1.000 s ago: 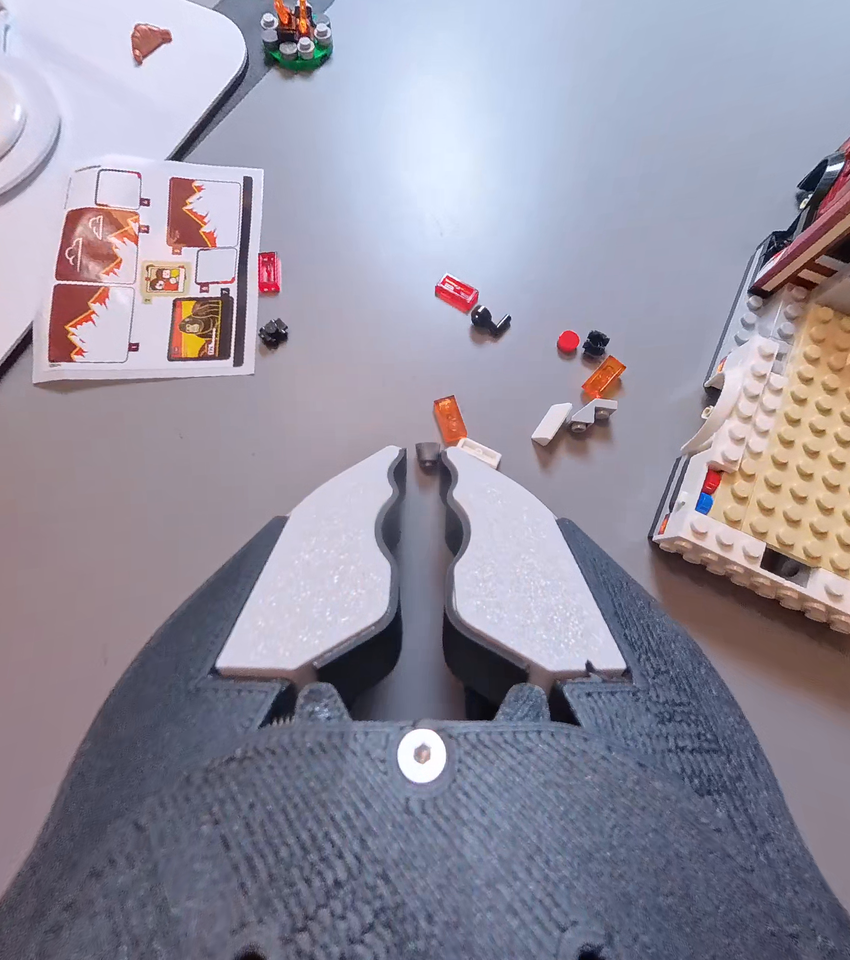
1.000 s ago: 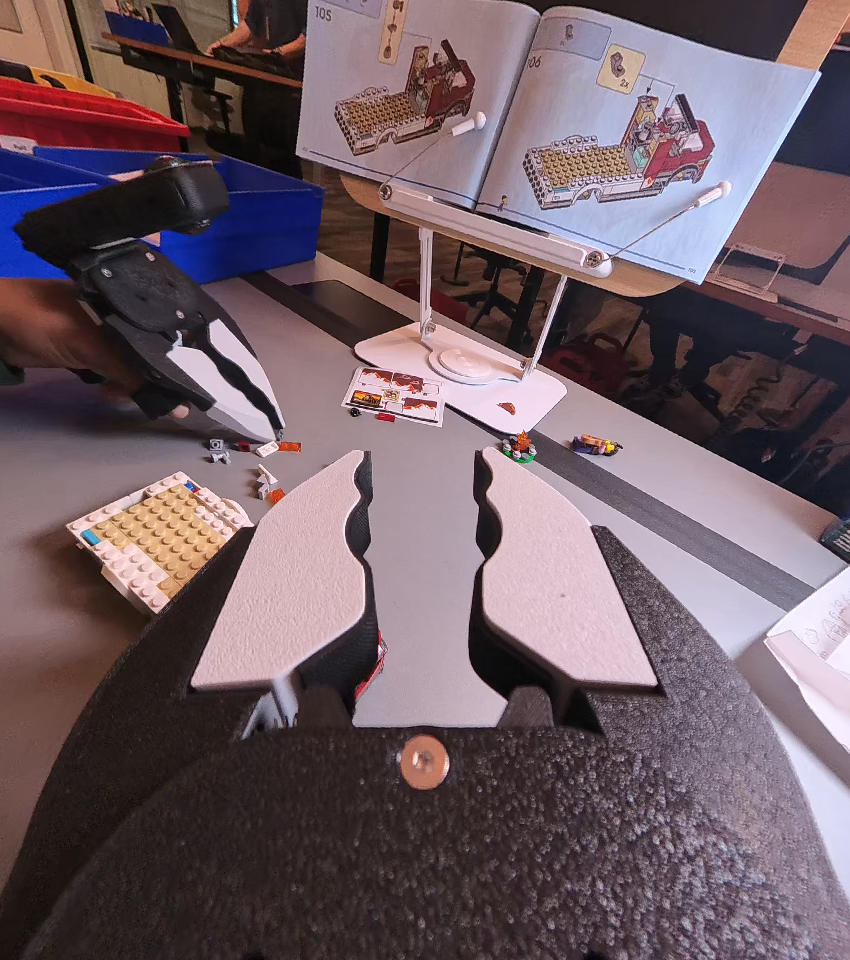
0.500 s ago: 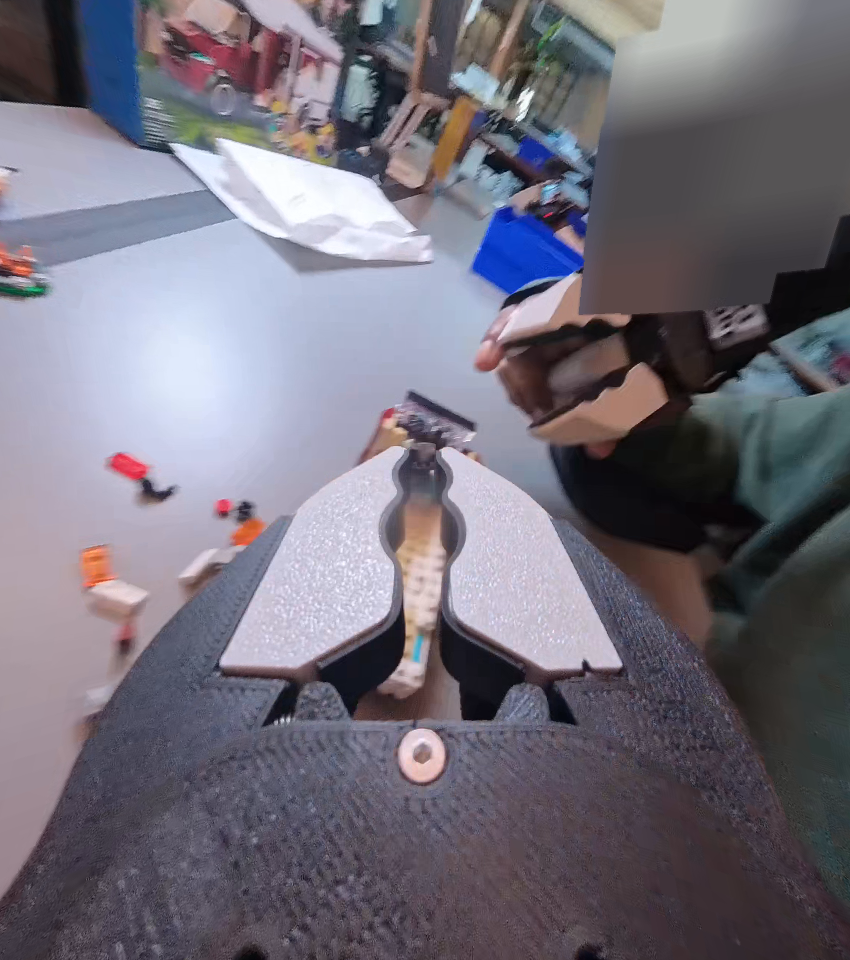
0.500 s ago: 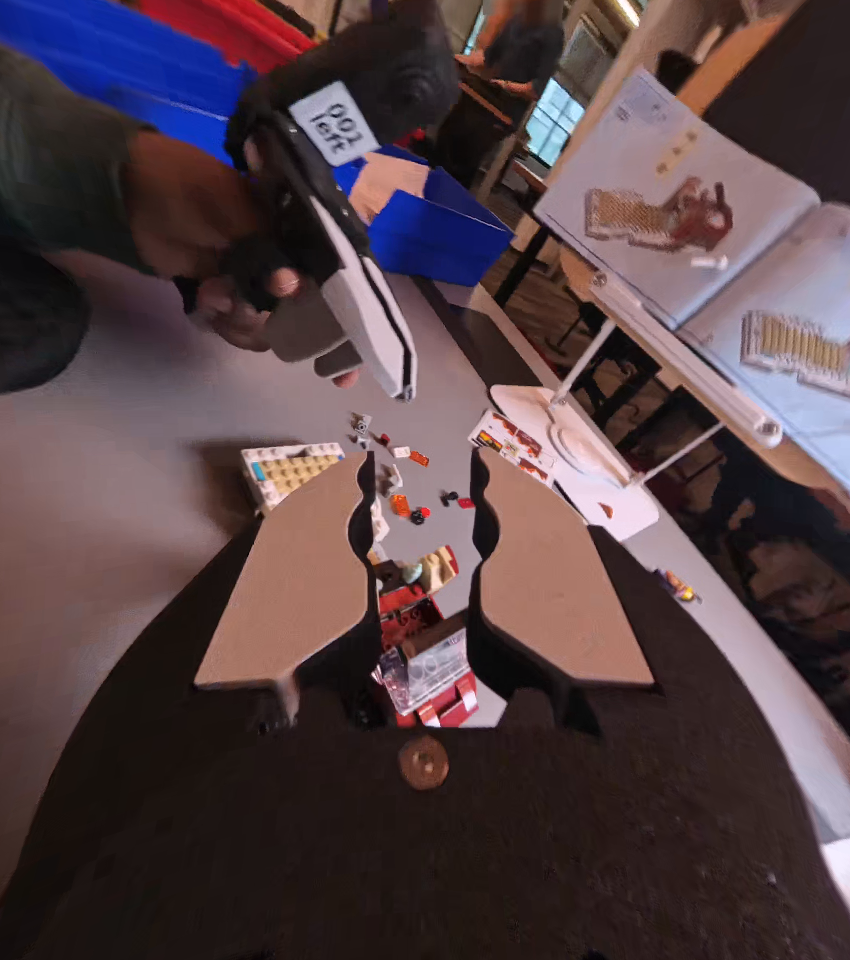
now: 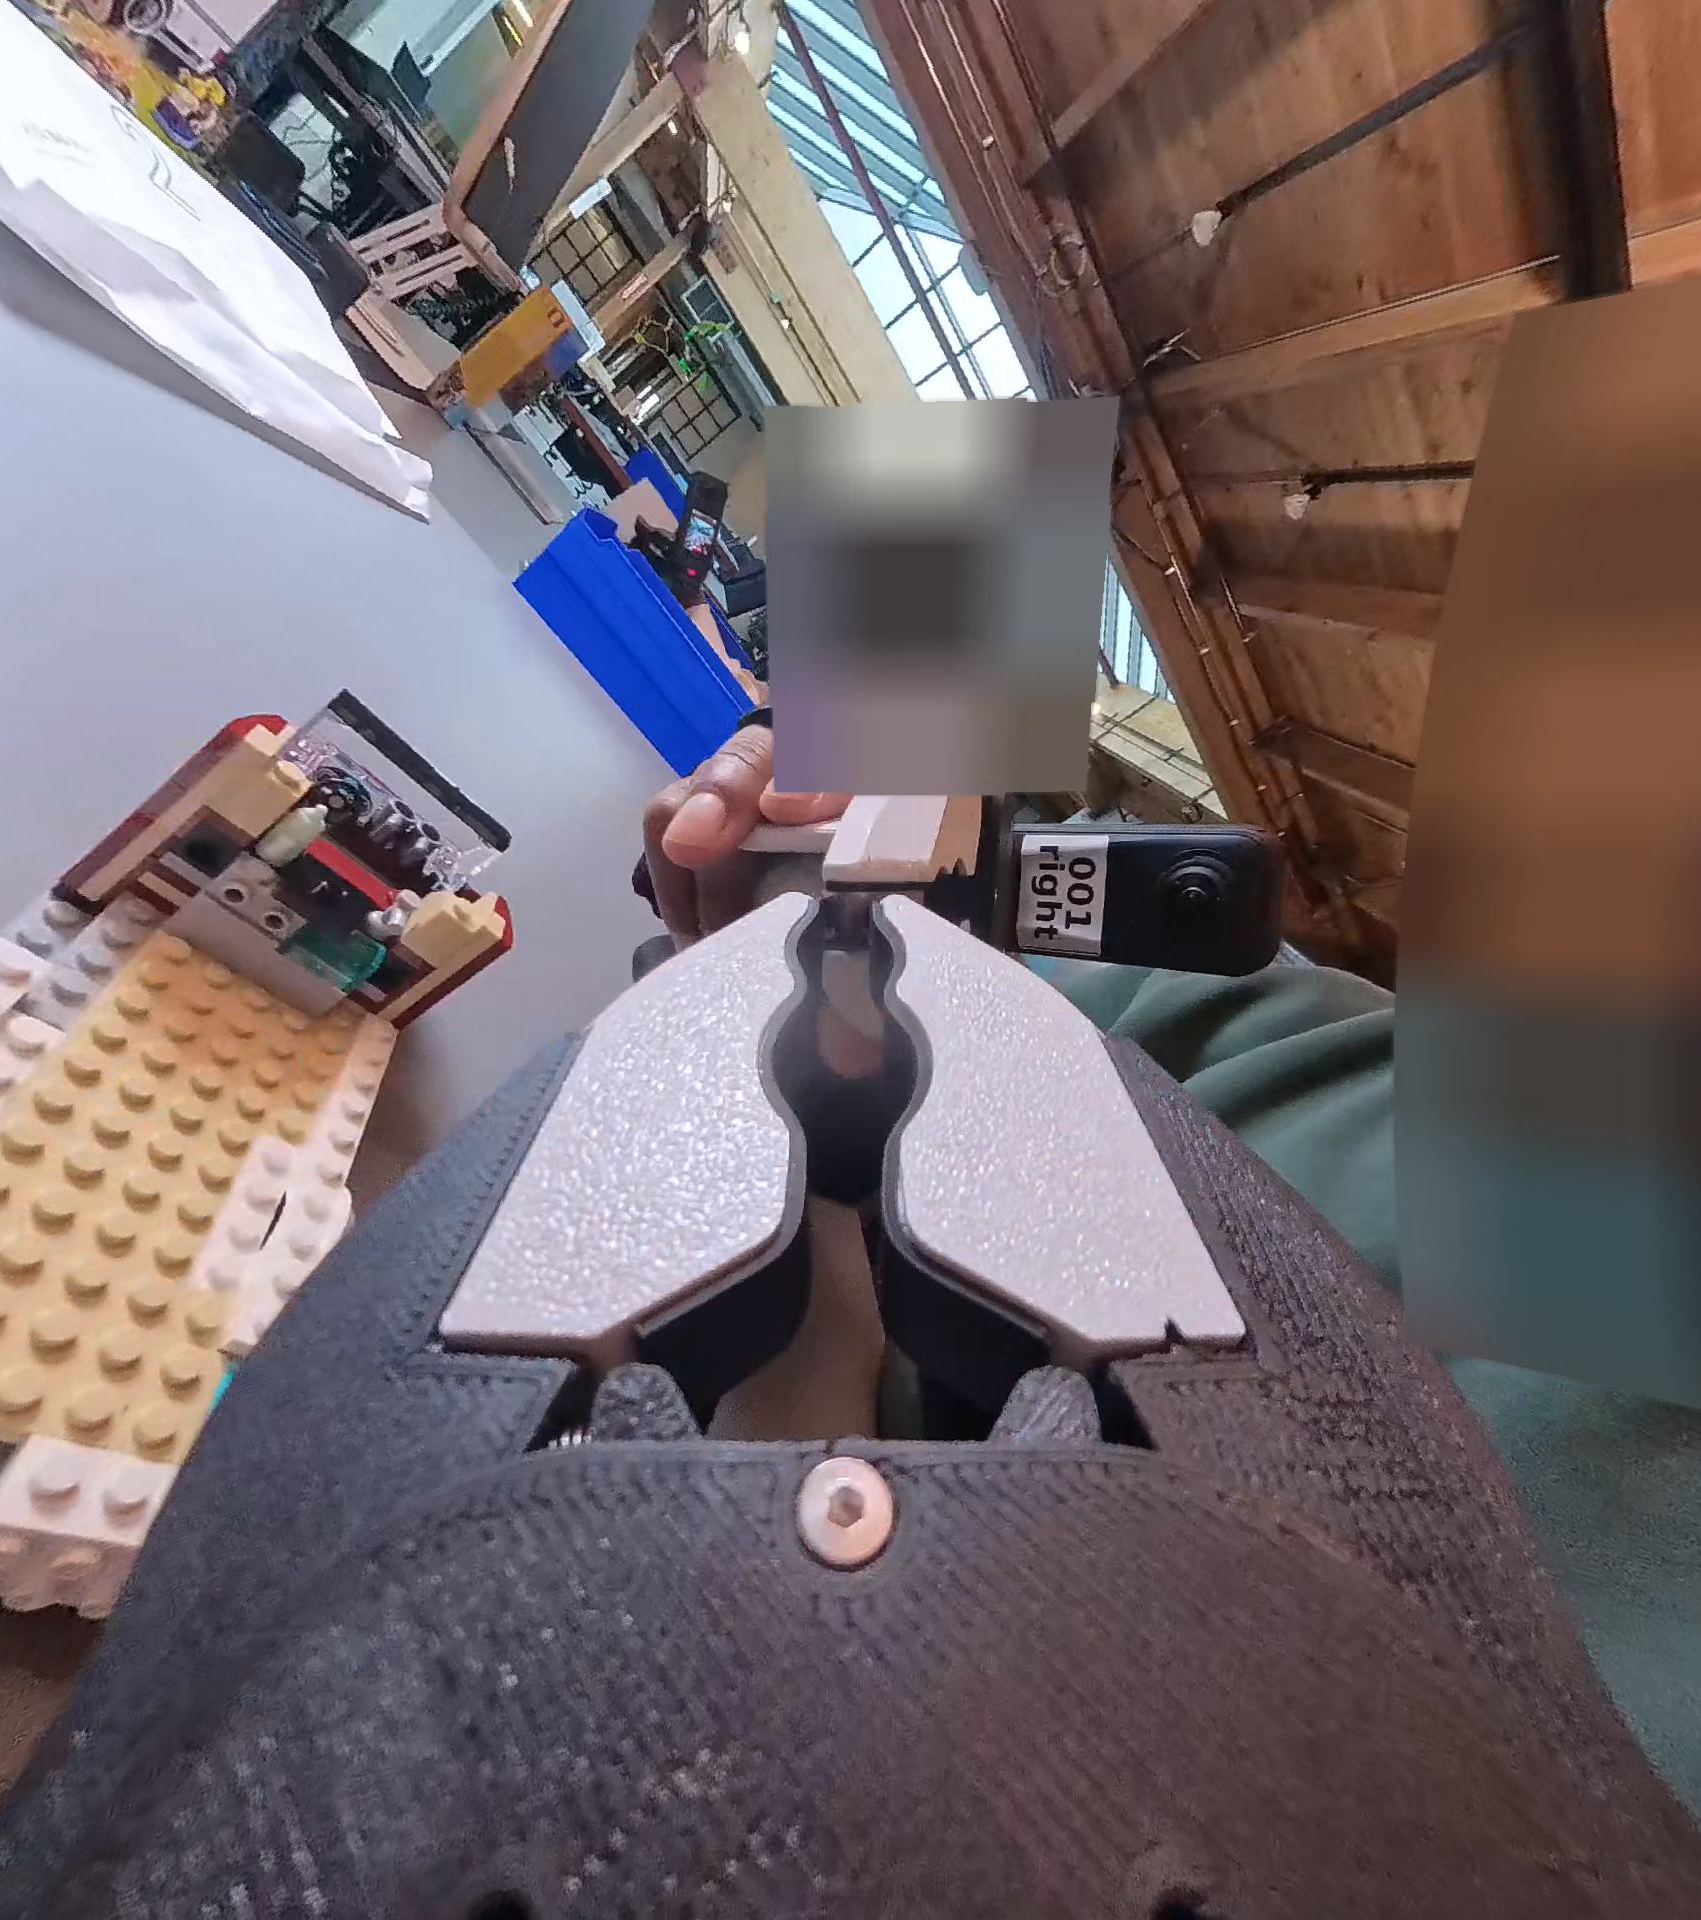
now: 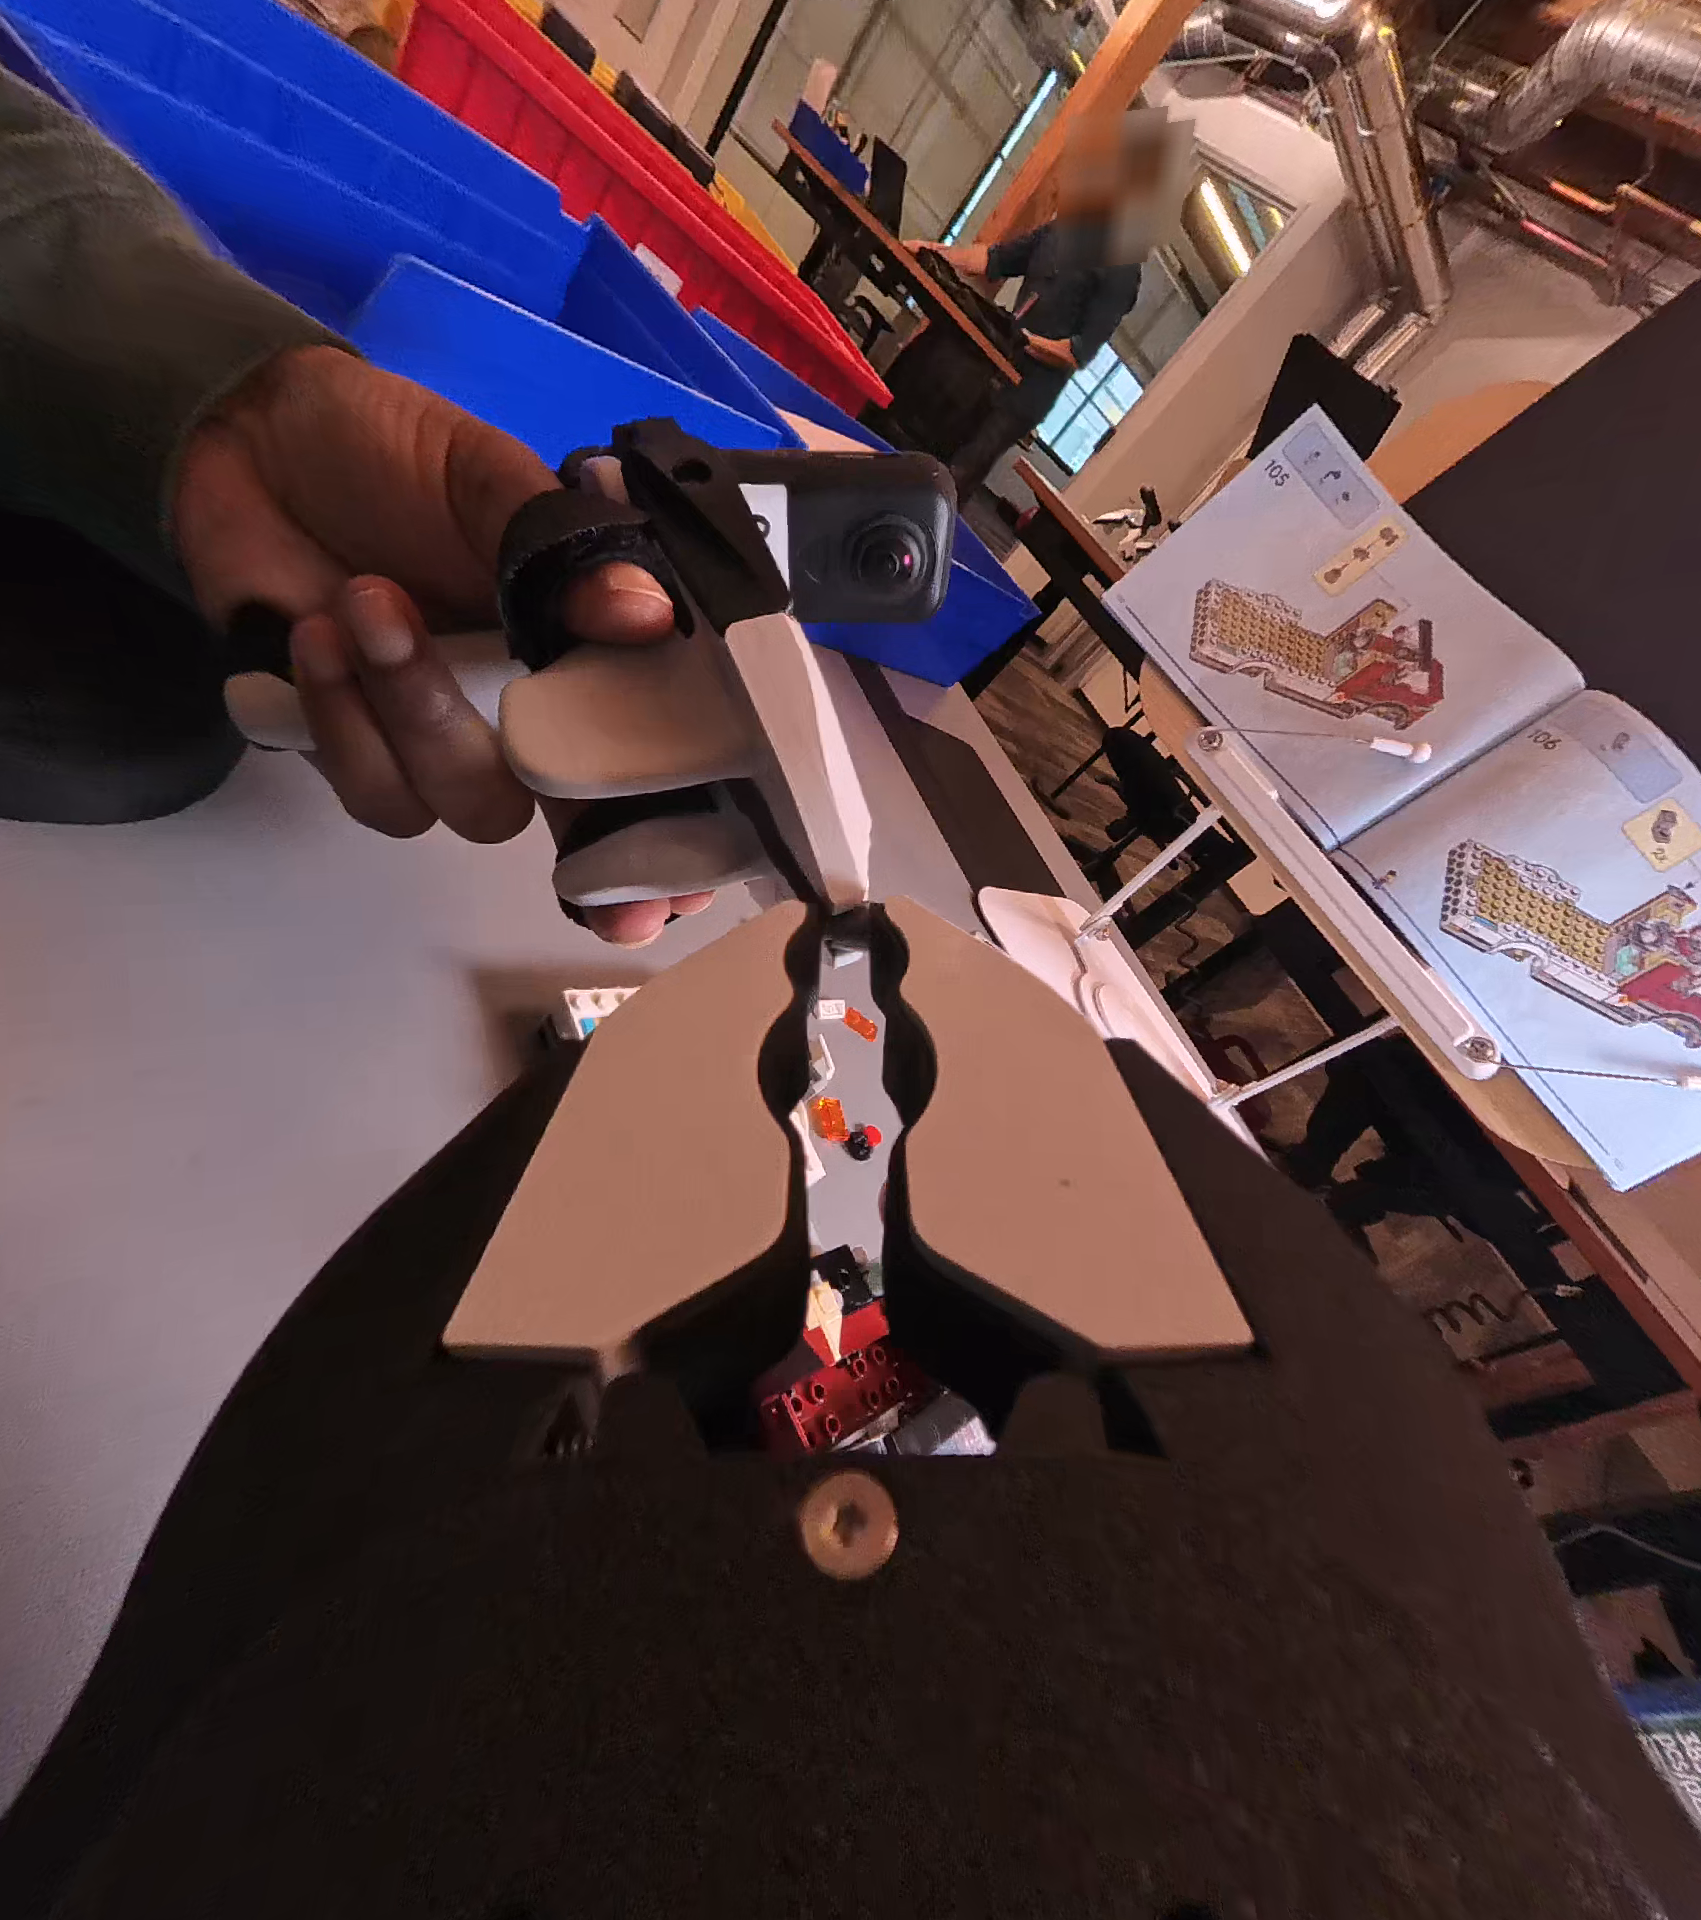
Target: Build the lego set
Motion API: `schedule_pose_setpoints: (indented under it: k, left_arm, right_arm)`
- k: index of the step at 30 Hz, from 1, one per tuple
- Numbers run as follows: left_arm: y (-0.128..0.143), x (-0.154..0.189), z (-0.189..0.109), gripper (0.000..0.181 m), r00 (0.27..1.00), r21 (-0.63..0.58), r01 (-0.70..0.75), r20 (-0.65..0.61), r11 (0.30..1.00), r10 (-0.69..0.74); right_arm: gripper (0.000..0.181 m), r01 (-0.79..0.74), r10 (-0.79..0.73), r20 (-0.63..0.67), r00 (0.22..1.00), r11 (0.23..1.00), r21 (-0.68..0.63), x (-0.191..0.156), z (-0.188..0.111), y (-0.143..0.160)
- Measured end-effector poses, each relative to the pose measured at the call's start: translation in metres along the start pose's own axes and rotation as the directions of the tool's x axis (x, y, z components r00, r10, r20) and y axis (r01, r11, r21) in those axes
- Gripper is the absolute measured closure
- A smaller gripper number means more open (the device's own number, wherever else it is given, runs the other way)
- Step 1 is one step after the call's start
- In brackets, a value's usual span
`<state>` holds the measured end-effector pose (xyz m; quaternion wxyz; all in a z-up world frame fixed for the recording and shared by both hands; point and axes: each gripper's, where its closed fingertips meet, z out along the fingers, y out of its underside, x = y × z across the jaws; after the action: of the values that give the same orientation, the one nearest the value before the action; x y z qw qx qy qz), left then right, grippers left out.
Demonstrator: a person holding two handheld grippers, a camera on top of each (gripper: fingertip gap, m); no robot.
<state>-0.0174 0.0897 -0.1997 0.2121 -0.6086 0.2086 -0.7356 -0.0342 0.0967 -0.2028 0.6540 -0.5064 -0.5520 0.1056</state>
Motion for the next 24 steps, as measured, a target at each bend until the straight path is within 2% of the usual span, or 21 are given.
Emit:
schedule_pose_setpoints:
  k: [3, 5, 7, 8, 10, 12, 15, 17, 20, 24]
  left_arm:
    - [0.001, 0.0, 0.0, 0.173, 1.0, -0.01, -0.016, -0.001, 1.0, 0.016]
    - [-0.003, 0.002, -0.003, 0.167, 0.998, -0.003, -0.065, -0.002, 0.998, 0.065]
    - [-0.005, 0.005, -0.006, 0.16, 0.978, -0.023, -0.204, 0.03, 0.979, 0.204]
    - [-0.006, 0.006, -0.007, 0.161, 0.948, -0.041, -0.308, 0.064, 0.95, 0.31]
    - [-0.007, 0.011, -0.008, 0.161, 0.837, -0.093, -0.523, 0.135, 0.847, 0.531]
    - [-0.008, 0.017, -0.007, 0.161, 0.682, -0.145, -0.691, 0.192, 0.708, 0.706]
    - [-0.009, 0.023, -0.004, 0.162, 0.391, -0.239, -0.859, 0.264, 0.453, 0.881]
    - [-0.006, 0.024, -0.001, 0.164, 0.251, -0.302, -0.895, 0.273, 0.33, 0.929]
    - [-0.003, 0.026, 0.001, 0.166, 0.134, -0.343, -0.912, 0.267, 0.224, 0.954]
    - [0.004, 0.023, 0.002, 0.172, 0.032, -0.401, -0.907, 0.233, 0.126, 0.972]
  right_arm:
    - [0.173, -0.069, 0.068, 0.045, 0.997, 0.998, 0.004, -0.001, -0.001, 0.0]
    - [0.173, -0.187, 0.183, 0.113, 0.977, 0.982, 0.025, -0.001, -0.003, -0.002]
    - [0.173, -0.375, 0.356, 0.241, 0.903, 0.926, 0.036, -0.003, -0.008, -0.008]
    - [0.173, -0.487, 0.453, 0.308, 0.837, 0.872, 0.04, -0.003, -0.011, -0.012]
    - [0.173, -0.697, 0.619, 0.434, 0.654, 0.717, 0.026, 0.002, -0.017, -0.023]
    - [0.173, -0.845, 0.726, 0.512, 0.459, 0.535, 0.0, 0.012, -0.021, -0.031]
    - [0.173, -0.943, 0.794, 0.575, 0.198, 0.314, -0.11, 0.015, -0.021, -0.033]
    - [0.173, -0.958, 0.803, 0.593, 0.061, 0.213, -0.191, 0.011, -0.02, -0.033]
    - [0.173, -0.948, 0.807, 0.586, -0.077, 0.122, -0.293, 0.0, -0.016, -0.033]
    - [0.173, -0.932, 0.8, 0.575, -0.172, 0.056, -0.358, -0.005, -0.015, -0.03]
